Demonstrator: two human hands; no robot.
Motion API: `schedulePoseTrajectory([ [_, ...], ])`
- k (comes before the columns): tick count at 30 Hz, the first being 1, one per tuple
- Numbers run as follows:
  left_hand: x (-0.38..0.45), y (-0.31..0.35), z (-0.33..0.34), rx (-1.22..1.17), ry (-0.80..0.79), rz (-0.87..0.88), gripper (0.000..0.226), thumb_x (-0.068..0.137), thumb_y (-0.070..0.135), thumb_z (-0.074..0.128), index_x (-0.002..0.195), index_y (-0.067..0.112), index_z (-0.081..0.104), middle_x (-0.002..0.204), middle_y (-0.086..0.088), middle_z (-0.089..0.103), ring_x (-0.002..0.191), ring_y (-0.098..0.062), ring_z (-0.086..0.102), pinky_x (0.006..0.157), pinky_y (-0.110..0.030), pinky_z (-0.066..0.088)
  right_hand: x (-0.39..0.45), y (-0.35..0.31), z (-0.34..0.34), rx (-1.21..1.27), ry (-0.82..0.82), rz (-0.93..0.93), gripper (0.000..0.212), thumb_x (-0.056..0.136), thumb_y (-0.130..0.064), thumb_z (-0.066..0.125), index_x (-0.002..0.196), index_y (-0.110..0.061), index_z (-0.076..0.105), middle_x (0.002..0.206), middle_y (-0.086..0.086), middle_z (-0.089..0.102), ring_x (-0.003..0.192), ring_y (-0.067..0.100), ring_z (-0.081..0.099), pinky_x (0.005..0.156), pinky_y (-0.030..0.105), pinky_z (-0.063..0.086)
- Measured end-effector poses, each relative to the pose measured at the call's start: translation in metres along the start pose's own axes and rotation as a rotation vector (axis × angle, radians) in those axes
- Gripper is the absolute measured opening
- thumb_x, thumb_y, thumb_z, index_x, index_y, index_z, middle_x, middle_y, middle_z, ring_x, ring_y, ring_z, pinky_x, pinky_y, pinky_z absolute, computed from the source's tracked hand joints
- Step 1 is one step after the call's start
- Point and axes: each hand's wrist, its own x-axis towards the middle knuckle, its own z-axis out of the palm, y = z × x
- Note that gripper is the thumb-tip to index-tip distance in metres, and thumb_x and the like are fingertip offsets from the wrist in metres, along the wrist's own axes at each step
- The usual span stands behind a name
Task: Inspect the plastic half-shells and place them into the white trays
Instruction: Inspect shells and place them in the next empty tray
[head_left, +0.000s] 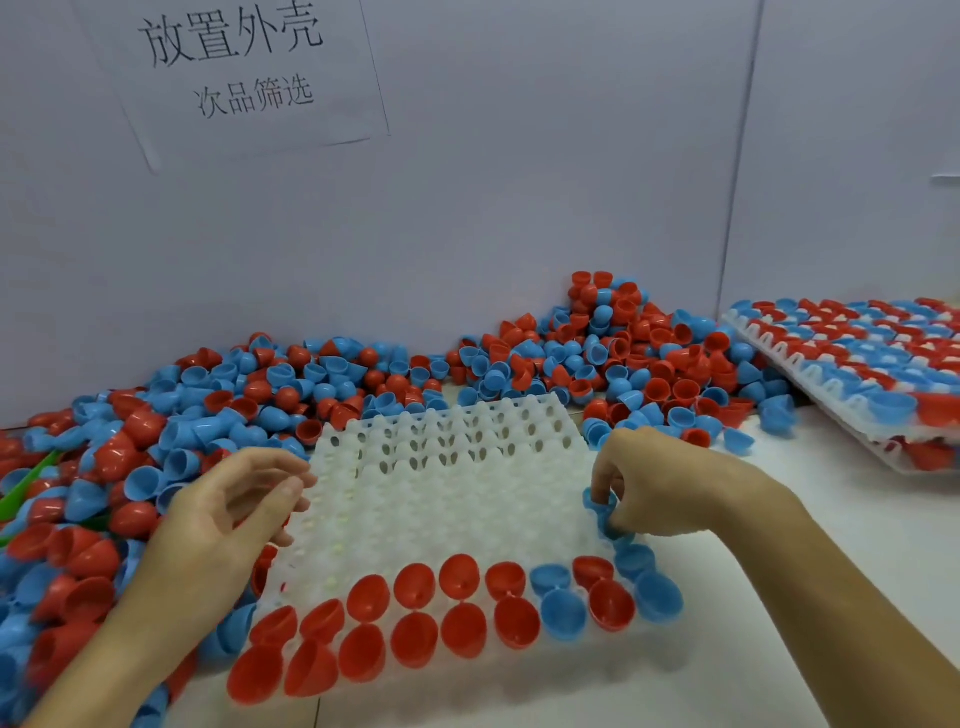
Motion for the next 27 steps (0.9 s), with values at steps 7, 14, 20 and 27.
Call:
schedulePoseTrajectory([
  [7, 0.030, 0.034, 0.025, 0.278, -0.211, 0.098, 0.010, 0.094, 0.027, 0.062, 0.096, 0.034, 0.069, 0.104, 0.028, 0.066, 0.098, 0.003, 0.061, 0.073, -0.020, 0.051, -0.004, 0.027, -0.010, 0.175, 0.047, -0.111, 0.017, 0.091, -0.029, 0.059, 0.088, -0.042, 0.069, 0.081, -0.013, 0.062, 0.072, 0.003, 0.059, 0.062, 0.020, 0.045],
  [14, 0.093, 0.054, 0.090, 0.474, -0.400, 0.094, 0.025, 0.093, 0.042, 0.064, 0.115, 0.039, 0.054, 0.122, 0.017, 0.053, 0.105, -0.005, 0.059, 0.073, -0.015, 0.049, 0.029, 0.045, 0.029, 0.608, 0.900, -0.162, 0.033, 0.087, 0.009, 0.053, 0.074, -0.019, 0.065, 0.071, -0.005, 0.064, 0.066, 0.012, 0.057, 0.053, 0.020, 0.045],
  [20, 0.155, 0.047, 0.163, 0.545, -0.407, 0.019, 0.061, 0.085, 0.045, 0.072, 0.136, 0.036, 0.040, 0.134, 0.001, 0.041, 0.113, -0.016, 0.048, 0.090, -0.029, 0.042, 0.044, 0.052, 0.043, 0.688, 1.132, -0.190, 0.028, 0.084, 0.003, 0.047, 0.074, -0.017, 0.064, 0.073, -0.005, 0.065, 0.074, 0.009, 0.060, 0.058, 0.016, 0.046],
  [27, 0.214, 0.033, 0.237, 0.715, -0.345, -0.086, 0.080, 0.076, 0.043, 0.077, 0.142, 0.043, 0.032, 0.151, -0.007, 0.015, 0.138, -0.036, 0.015, 0.105, -0.056, 0.041, 0.046, 0.054, 0.044, 0.680, 1.169, -0.209, 0.024, 0.079, -0.005, 0.046, 0.072, -0.021, 0.061, 0.071, -0.009, 0.062, 0.075, 0.012, 0.059, 0.057, 0.016, 0.044],
])
